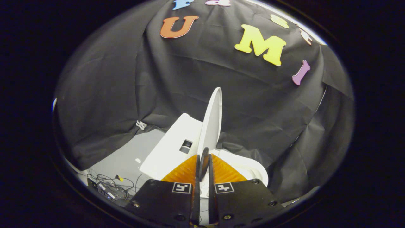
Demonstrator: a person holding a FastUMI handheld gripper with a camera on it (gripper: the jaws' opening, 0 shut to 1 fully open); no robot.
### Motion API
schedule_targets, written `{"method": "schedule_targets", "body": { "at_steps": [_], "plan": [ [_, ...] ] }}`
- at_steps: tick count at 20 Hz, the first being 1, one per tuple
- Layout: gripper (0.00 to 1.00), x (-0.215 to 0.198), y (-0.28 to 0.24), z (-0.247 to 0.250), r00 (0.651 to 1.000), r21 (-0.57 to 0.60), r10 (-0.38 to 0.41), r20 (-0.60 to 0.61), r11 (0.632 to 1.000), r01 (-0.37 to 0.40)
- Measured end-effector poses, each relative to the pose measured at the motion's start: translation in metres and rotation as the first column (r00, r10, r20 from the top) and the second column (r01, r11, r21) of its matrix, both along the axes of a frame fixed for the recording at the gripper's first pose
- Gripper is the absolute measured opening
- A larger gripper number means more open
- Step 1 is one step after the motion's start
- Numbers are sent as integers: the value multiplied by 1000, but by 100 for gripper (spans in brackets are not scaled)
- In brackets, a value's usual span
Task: Open the toilet lid.
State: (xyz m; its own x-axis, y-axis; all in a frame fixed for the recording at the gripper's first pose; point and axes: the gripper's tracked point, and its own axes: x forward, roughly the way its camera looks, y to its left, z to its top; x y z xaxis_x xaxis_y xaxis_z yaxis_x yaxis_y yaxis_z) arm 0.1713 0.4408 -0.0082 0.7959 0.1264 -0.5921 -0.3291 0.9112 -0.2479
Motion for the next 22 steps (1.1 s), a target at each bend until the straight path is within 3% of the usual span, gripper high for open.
{"method": "schedule_targets", "body": {
  "at_steps": [4,8,12,16,22],
  "plan": [
    [17,-6,-4,0,999,-13,53,6,998,-53],
    [25,-34,-2,5,988,163,127,-88,980,-112],
    [48,-49,-29,15,984,228,173,-43,961,-158],
    [81,-58,-72,21,990,253,131,50,957,-140],
    [83,-73,-168,37,988,319,45,147,943,-91]
  ]
}}
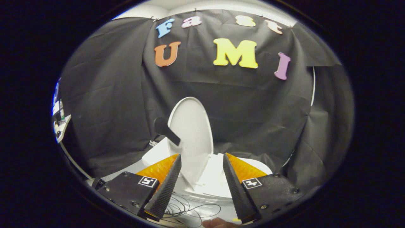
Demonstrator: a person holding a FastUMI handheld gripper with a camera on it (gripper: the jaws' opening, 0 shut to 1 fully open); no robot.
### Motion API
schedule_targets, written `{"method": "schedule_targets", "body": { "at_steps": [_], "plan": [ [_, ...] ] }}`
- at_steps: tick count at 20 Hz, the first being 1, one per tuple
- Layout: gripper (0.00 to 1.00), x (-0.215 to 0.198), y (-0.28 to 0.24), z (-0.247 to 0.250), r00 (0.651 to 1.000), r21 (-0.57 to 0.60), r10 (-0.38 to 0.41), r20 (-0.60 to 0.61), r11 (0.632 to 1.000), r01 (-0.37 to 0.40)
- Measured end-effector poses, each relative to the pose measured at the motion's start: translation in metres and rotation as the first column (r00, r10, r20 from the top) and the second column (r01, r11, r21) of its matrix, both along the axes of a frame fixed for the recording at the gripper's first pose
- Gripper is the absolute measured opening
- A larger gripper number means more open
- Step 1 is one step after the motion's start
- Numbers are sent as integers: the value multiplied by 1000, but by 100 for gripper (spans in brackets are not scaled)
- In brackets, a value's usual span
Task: Open the toilet lid.
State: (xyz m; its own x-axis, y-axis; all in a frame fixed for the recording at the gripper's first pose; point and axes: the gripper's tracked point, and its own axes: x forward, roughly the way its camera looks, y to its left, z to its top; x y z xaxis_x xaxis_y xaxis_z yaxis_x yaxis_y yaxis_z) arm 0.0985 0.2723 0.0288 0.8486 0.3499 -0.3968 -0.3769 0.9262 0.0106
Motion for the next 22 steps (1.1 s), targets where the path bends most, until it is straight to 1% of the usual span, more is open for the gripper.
{"method": "schedule_targets", "body": {
  "at_steps": [4,6,7,12,15,21,22],
  "plan": [
    [83,-9,-68,20,995,57,-60,81,997,56],
    [96,-17,-93,16,994,65,-70,90,996,64],
    [100,-21,-106,16,992,76,-78,95,995,70],
    [100,-39,-164,-1,982,112,-151,116,984,138],
    [100,-37,-190,-3,975,133,-179,129,978,162],
    [100,-48,-225,-3,963,198,-190,192,968,152],
    [100,-60,-228,-9,960,199,-182,212,970,140]
  ]
}}
